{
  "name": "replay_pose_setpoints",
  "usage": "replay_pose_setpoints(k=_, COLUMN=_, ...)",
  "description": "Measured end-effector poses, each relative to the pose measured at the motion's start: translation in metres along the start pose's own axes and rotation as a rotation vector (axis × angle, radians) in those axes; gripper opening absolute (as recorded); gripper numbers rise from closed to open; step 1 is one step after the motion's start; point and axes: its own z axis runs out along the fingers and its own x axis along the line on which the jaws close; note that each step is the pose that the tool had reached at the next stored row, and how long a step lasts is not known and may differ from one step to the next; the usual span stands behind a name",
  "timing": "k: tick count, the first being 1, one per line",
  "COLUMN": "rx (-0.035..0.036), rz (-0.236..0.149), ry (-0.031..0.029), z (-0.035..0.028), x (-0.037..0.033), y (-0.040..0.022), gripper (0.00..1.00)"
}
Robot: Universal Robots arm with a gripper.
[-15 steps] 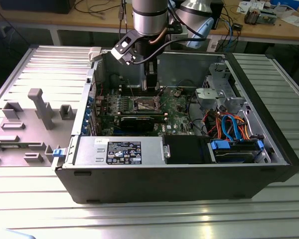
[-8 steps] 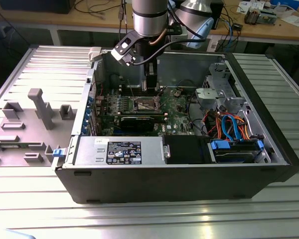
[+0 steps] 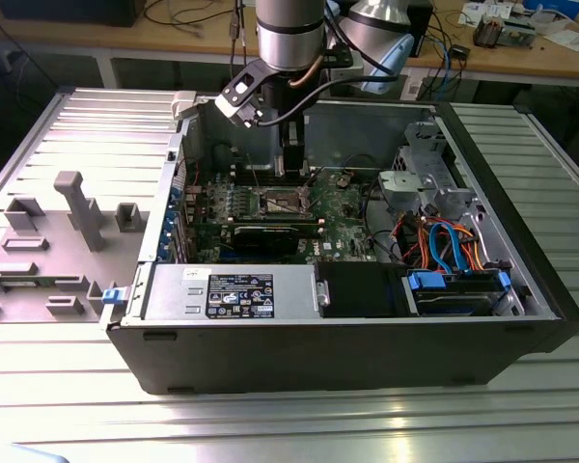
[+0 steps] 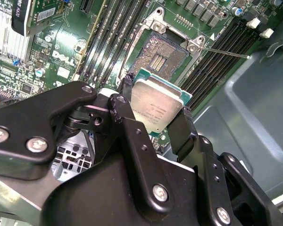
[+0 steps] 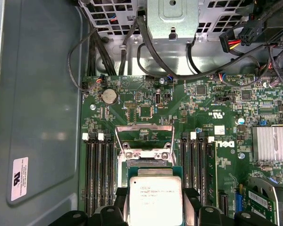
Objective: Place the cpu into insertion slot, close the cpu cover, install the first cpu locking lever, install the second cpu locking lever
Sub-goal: 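Place the cpu into insertion slot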
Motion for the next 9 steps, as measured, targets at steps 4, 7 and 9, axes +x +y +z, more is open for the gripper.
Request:
replay_pose_setpoints(k=4, rx=-0.0003, rz=0.001, ry=0.0098, z=0.0013, x=0.0001, y=-0.0001, gripper=0.55)
replay_pose_setpoints(k=7, rx=-0.0001, rz=0.001, ry=0.0132, z=0.0058, x=-0.0001, y=-0.0005, gripper=0.55)
replay_pose_setpoints(k=9, rx=-0.0001, rz=0.001, ry=0.0131, z=0.0088, x=-0.0002, y=-0.001, gripper=0.55)
